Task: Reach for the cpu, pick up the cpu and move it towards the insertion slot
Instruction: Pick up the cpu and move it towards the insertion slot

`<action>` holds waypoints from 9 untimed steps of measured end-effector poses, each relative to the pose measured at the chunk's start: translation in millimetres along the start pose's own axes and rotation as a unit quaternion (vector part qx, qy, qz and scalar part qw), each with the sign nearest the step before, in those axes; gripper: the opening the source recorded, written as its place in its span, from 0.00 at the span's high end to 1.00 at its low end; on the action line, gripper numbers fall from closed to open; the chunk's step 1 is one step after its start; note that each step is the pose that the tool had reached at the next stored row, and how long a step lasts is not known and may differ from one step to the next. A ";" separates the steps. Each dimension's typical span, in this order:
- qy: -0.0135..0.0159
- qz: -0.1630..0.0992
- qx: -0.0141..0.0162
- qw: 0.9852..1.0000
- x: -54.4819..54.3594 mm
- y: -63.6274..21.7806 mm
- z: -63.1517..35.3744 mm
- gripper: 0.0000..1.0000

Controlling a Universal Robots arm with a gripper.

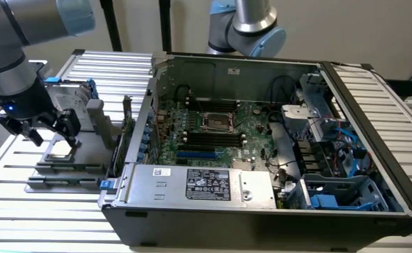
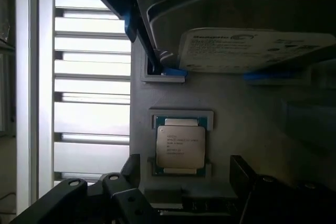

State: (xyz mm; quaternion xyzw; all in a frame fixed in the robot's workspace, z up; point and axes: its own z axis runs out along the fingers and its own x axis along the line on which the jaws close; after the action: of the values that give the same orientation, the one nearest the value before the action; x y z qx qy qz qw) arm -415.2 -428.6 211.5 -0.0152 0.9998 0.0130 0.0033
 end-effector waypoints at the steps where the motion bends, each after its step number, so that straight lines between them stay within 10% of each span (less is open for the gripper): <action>1: -0.001 0.000 0.000 1.000 0.1 0.0 1.6 0.22; 9: -0.005 0.000 0.000 1.000 2.0 -0.1 9.4 0.22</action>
State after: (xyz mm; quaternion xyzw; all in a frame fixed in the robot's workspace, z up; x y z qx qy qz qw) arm -417.1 -428.6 202.1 -0.0149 0.9998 0.0129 0.0087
